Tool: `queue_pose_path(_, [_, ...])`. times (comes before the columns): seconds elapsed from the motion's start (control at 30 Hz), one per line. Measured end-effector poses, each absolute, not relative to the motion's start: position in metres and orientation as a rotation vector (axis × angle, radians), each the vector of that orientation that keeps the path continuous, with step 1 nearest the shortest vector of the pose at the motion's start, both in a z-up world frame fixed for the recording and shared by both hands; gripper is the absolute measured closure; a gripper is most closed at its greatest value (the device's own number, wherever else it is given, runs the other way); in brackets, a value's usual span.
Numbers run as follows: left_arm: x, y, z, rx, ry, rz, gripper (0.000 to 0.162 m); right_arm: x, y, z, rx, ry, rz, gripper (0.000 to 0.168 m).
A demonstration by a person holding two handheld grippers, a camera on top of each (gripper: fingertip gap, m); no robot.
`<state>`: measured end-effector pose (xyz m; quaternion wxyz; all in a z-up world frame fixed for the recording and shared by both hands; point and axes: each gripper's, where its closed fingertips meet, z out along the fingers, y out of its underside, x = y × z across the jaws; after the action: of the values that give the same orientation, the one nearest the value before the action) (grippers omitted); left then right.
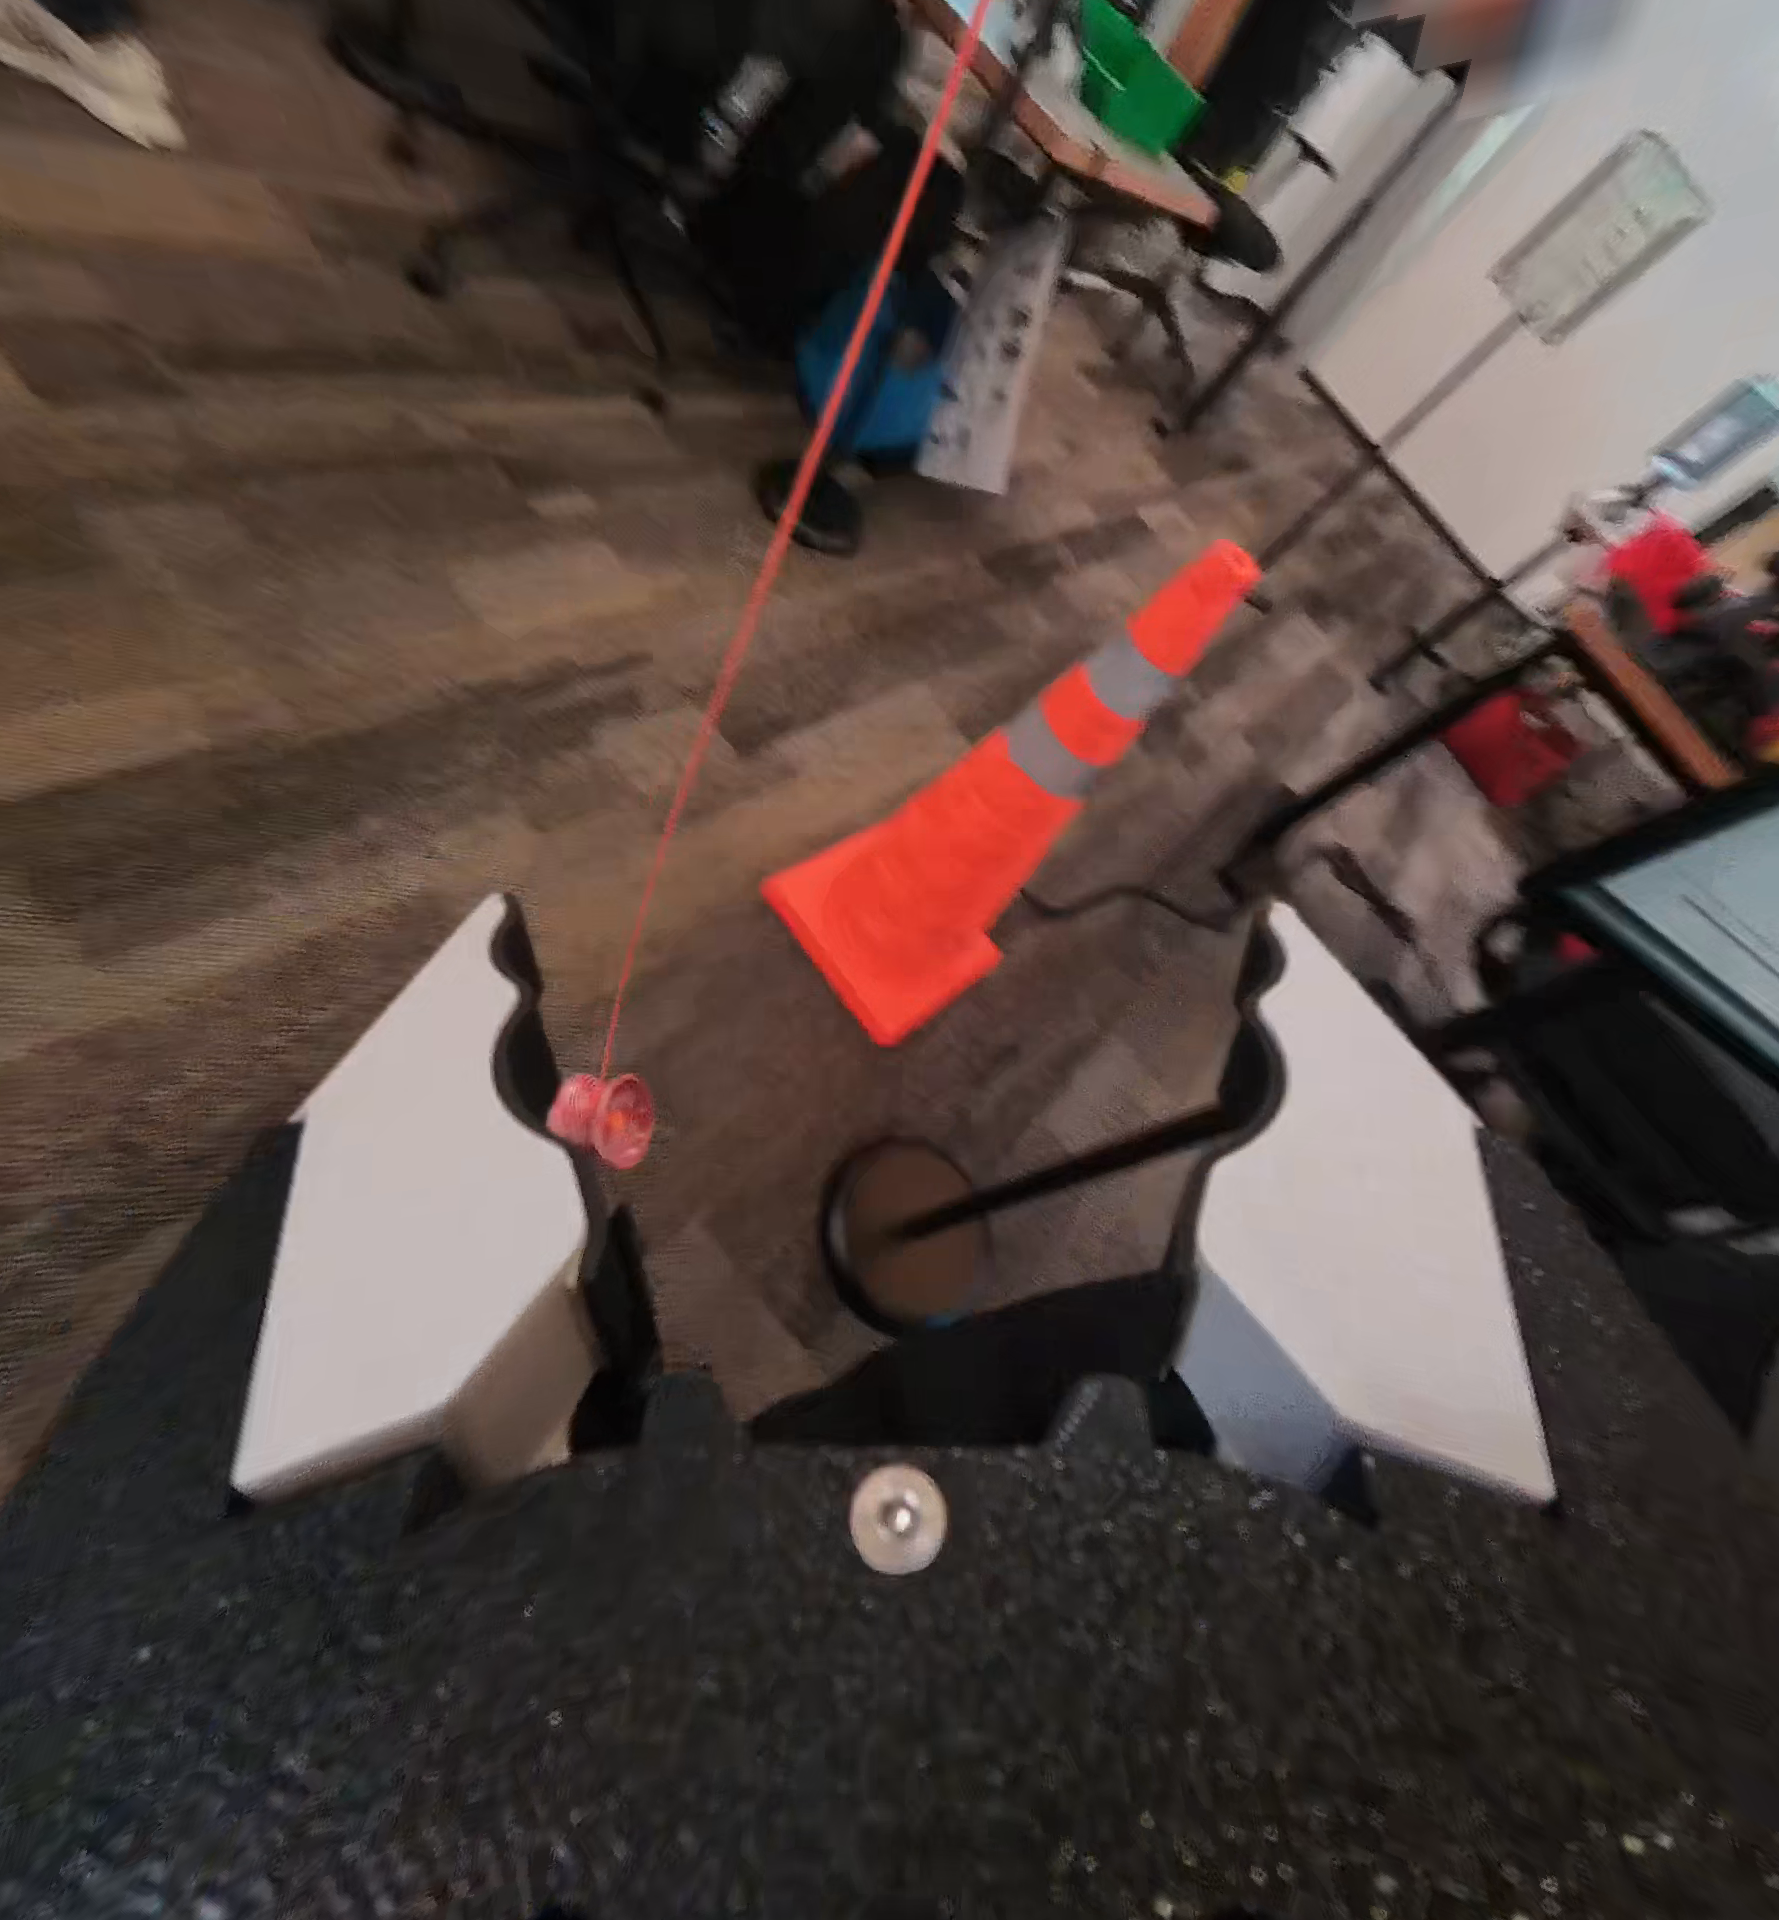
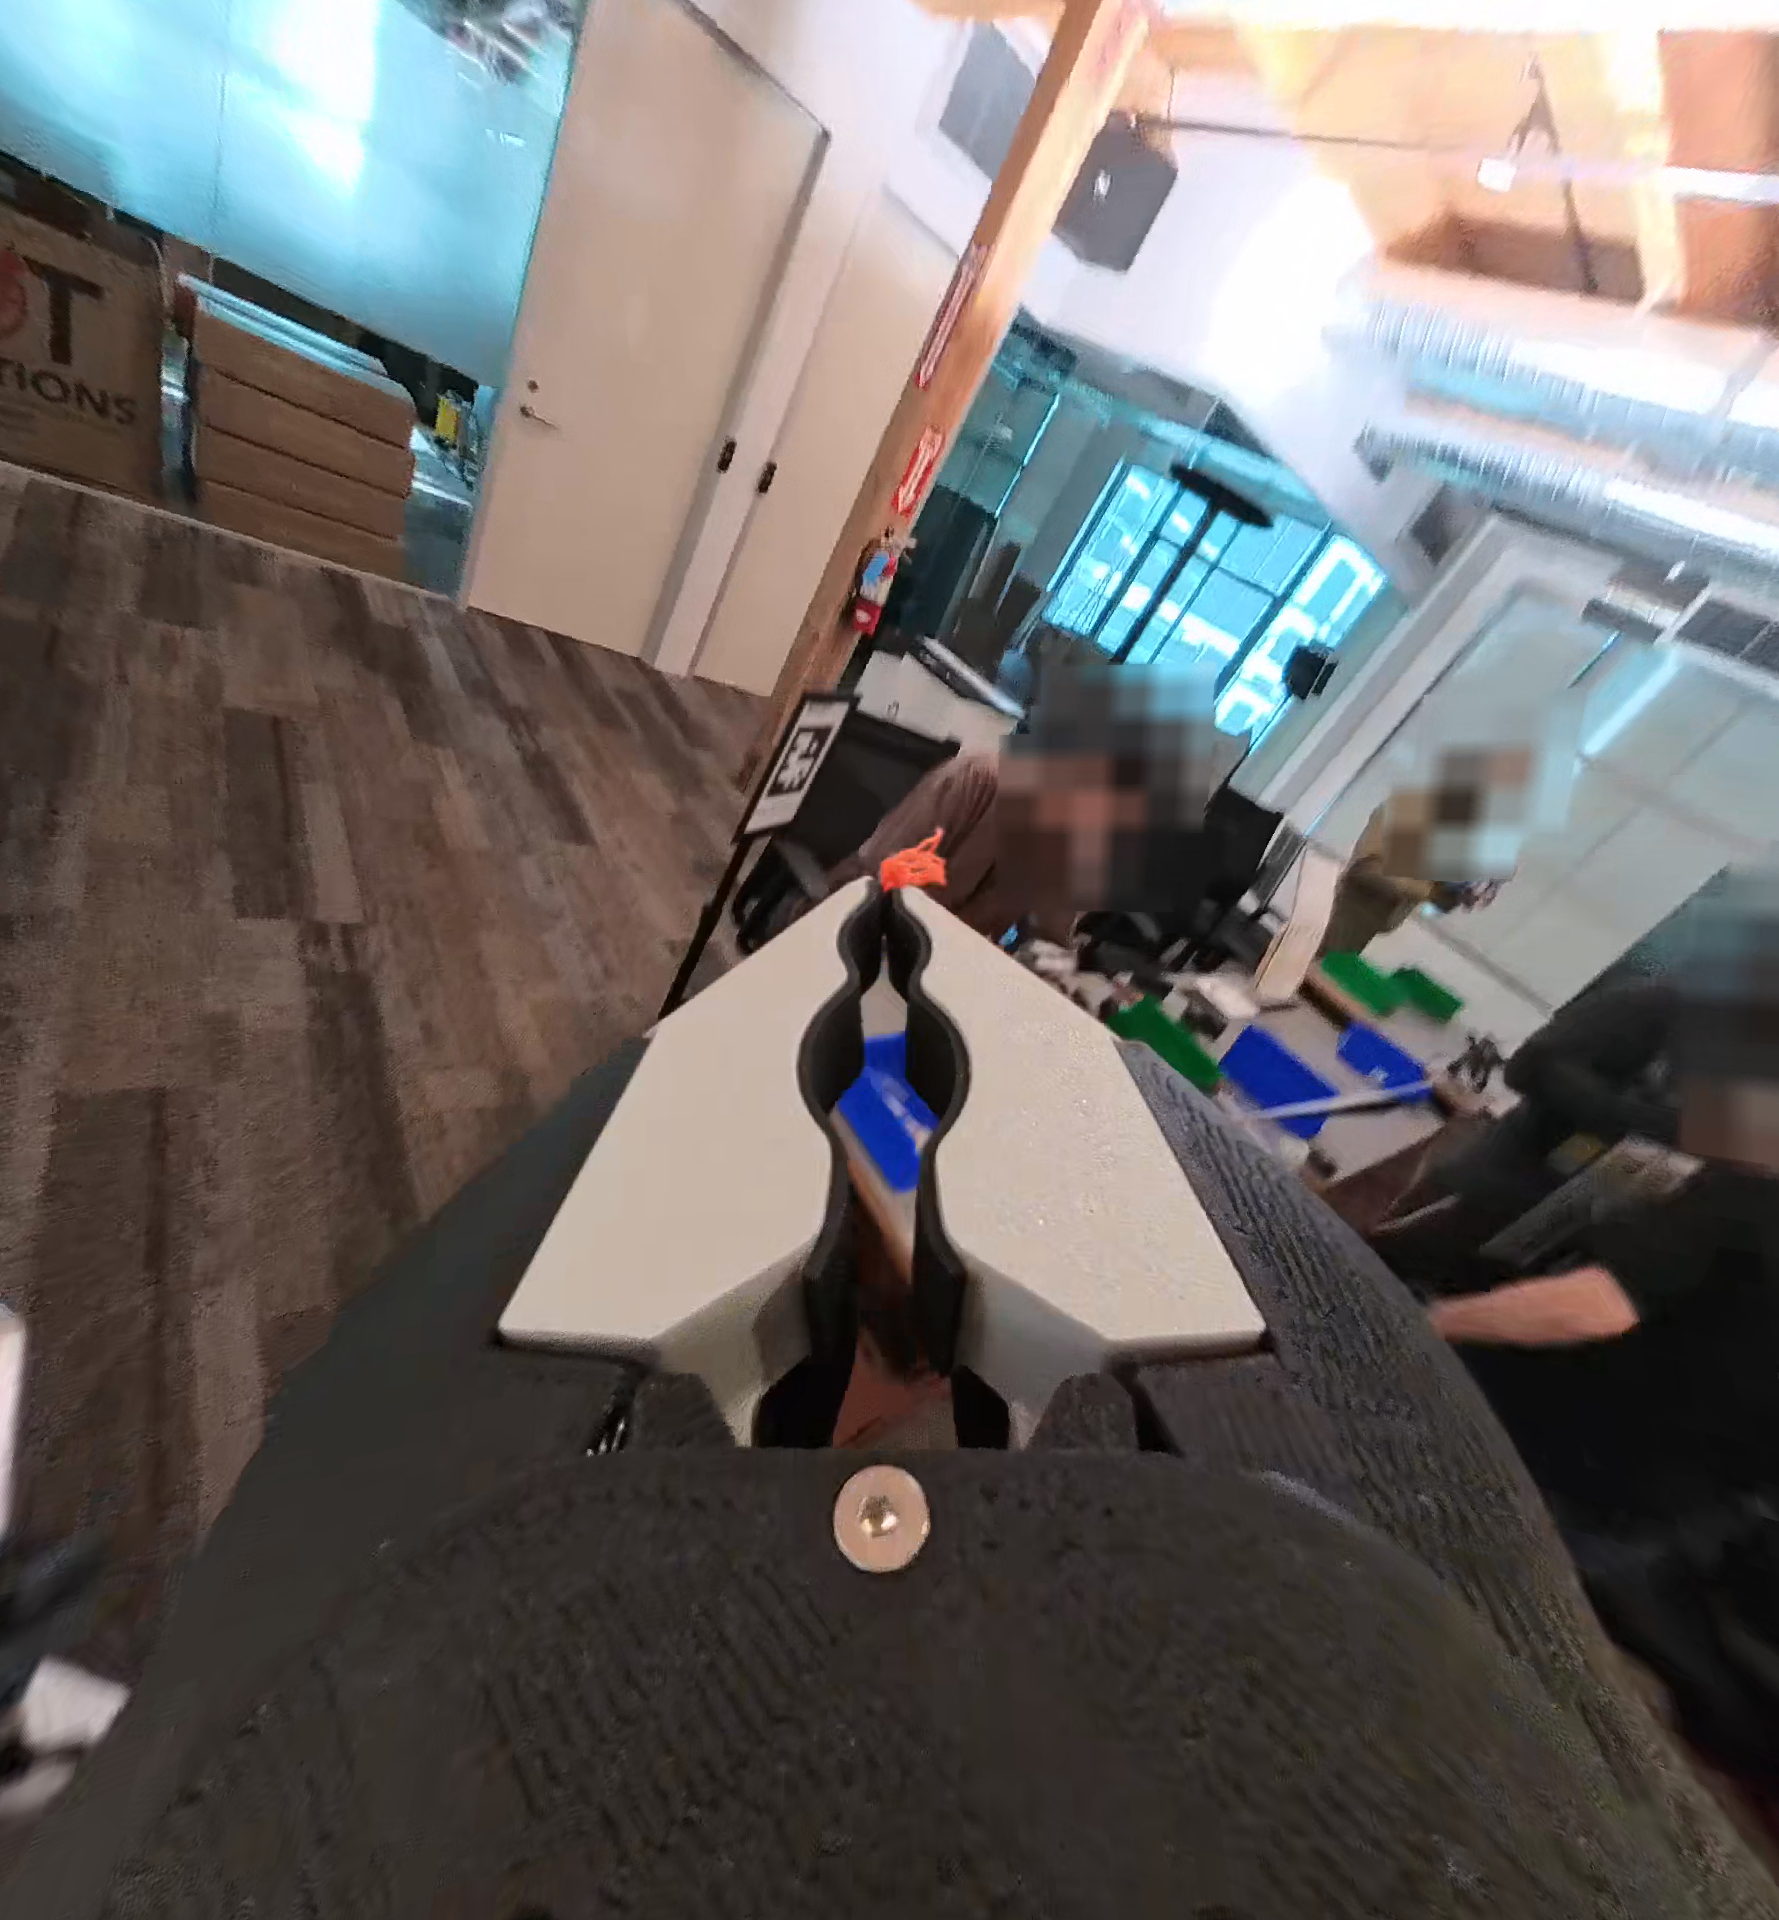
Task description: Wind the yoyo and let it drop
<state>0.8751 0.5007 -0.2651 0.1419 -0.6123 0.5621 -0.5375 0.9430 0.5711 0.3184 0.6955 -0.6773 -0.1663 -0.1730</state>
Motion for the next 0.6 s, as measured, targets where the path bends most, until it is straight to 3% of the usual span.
queue_pose_path(0.1, [0.879,0.454,-0.287,-1.65,1.788,-1.718,0.025,0.928,0.554,0.399,-1.444,-0.409,-0.476,0.168])
queue_pose_path(0.27, [0.886,0.434,-0.346,-1.74,1.961,-1.555,0.032,0.905,0.515,0.506,-1.363,-0.418,-0.602,0.168])
queue_pose_path(0.43, [0.895,0.437,-0.368,-1.742,2.071,-1.462,0.067,0.872,0.468,0.584,-1.256,-0.43,-0.752,0.168])
queue_pose_path(0.53, [0.896,0.436,-0.379,-1.719,2.175,-1.419,0.074,0.852,0.441,0.614,-1.205,-0.441,-0.806,0.168])
queue_pose_path(0.6, [0.897,0.436,-0.385,-1.727,2.221,-1.377,0.11,0.841,0.428,0.629,-1.173,-0.443,-0.853,0.168])
